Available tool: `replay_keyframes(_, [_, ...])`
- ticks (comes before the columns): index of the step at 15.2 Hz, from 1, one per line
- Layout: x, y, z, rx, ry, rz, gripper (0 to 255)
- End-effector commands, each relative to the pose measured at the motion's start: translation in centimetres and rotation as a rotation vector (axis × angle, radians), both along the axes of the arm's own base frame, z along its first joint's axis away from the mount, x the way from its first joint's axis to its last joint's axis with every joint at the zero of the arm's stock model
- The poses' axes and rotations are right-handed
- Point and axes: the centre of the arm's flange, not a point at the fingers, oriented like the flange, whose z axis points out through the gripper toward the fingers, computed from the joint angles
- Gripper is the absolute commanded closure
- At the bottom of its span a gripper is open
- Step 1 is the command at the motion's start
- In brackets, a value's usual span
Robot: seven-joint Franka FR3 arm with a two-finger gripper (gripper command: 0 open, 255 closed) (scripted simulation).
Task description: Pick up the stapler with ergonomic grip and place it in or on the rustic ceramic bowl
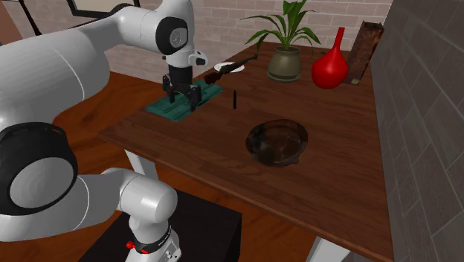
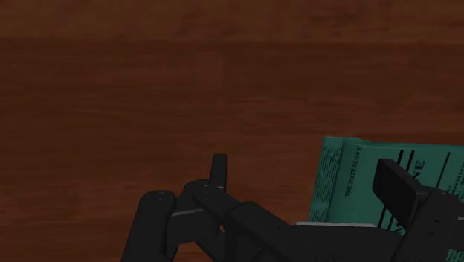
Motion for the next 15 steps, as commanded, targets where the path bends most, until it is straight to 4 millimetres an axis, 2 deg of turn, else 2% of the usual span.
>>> replay_keyframes(1, [0.0, 0.0, 0.0, 0.0, 0.0, 0.0, 0])
replay_keyframes(8, [7.8, -4.0, -1.6, -0.042, -0.012, 0.148, 0])
replay_keyframes(15, [16.2, -6.9, -3.0, -0.084, -0.025, 0.296, 0])
